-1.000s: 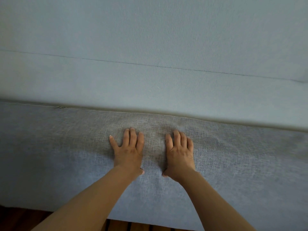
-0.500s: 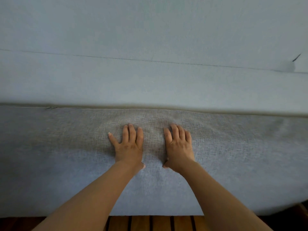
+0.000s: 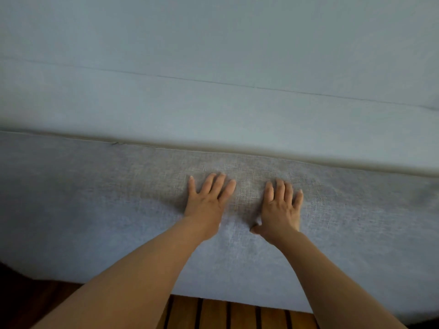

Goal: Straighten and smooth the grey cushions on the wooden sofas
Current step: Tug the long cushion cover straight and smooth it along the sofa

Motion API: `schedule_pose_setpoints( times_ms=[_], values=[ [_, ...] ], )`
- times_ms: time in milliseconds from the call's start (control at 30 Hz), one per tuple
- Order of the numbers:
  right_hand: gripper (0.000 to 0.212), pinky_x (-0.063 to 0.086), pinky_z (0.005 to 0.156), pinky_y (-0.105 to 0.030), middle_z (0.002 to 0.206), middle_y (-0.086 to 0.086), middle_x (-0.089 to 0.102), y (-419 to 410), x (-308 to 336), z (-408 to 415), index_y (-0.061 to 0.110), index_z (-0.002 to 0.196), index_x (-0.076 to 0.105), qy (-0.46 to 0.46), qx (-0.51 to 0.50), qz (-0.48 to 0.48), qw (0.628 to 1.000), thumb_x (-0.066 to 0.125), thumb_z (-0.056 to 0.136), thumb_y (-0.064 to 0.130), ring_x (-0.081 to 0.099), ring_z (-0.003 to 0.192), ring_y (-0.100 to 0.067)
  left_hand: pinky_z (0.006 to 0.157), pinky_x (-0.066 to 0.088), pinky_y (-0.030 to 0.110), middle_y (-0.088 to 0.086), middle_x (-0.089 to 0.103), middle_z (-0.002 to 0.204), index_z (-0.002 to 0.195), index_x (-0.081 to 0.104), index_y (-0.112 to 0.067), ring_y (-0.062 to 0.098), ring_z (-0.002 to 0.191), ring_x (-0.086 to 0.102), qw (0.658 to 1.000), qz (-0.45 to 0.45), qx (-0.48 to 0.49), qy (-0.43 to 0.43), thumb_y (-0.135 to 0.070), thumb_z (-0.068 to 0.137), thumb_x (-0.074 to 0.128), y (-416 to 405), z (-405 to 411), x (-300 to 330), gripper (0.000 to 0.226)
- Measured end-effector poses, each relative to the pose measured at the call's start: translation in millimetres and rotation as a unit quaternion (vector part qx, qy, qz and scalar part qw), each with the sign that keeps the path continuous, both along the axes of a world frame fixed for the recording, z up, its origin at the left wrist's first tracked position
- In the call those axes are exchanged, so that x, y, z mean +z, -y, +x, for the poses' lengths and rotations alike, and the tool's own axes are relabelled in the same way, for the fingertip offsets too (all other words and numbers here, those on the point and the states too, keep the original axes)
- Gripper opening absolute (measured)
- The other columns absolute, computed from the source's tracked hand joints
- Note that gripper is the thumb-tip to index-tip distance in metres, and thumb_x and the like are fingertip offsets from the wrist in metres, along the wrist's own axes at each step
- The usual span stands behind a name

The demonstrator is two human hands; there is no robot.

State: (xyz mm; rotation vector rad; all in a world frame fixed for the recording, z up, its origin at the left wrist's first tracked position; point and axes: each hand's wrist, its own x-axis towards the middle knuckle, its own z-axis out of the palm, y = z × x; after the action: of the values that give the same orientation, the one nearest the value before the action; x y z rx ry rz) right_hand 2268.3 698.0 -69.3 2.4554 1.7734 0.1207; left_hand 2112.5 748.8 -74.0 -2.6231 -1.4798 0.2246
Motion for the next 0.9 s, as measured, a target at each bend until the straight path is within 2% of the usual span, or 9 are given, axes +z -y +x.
schedule_pose_setpoints(
  times_ms=[233, 533, 700, 900],
  values=[
    [0.105, -0.006, 0.112, -0.057, 0.153, -0.023, -0.007, 9, -5, -35, 0.007, 0.148, -0.008, 0.001, 0.006, 0.014, 1.0, 0.06, 0.083, 0.055, -0.008, 0.143, -0.038, 0.111, -0.006, 0.059, 0.005, -0.024, 0.156, 0.147, -0.024, -0.023, 0.027, 0.144, -0.017, 0.999, 0.005, 0.044, 0.012, -0.032, 0.092, 0.056, 2, -64, 0, 0.097],
    [0.099, -0.007, 0.111, -0.057, 0.153, -0.024, -0.01, -7, -13, -133, 0.012, 0.148, -0.018, 0.009, 0.025, 0.027, 0.999, 0.057, 0.09, 0.042, -0.012, 0.142, -0.039, 0.112, -0.006, 0.058, 0.003, -0.026, 0.155, 0.147, -0.024, -0.023, 0.025, 0.144, -0.019, 0.997, -0.009, 0.068, 0.031, -0.029, 0.093, 0.055, -9, -170, 0, 0.096],
    [0.102, -0.003, 0.113, -0.055, 0.154, -0.02, -0.012, -15, -8, -215, 0.013, 0.147, -0.021, 0.012, 0.021, 0.02, 1.0, 0.057, 0.09, 0.046, -0.014, 0.142, -0.039, 0.112, -0.005, 0.058, 0.0, -0.028, 0.155, 0.147, -0.023, -0.024, 0.024, 0.144, -0.02, 0.998, -0.007, 0.042, 0.046, -0.027, 0.091, 0.057, -30, -248, -3, 0.098],
    [0.104, -0.002, 0.114, -0.055, 0.155, -0.013, -0.017, -37, -6, -327, 0.021, 0.147, -0.021, -0.038, 0.033, 0.022, 0.998, 0.057, 0.087, 0.052, -0.017, 0.141, -0.039, 0.112, -0.005, 0.059, 0.001, -0.027, 0.155, 0.147, -0.023, -0.025, 0.024, 0.144, -0.02, 0.999, 0.01, 0.0, 0.047, -0.027, 0.09, 0.058, -52, -334, -6, 0.099]
  ],
)
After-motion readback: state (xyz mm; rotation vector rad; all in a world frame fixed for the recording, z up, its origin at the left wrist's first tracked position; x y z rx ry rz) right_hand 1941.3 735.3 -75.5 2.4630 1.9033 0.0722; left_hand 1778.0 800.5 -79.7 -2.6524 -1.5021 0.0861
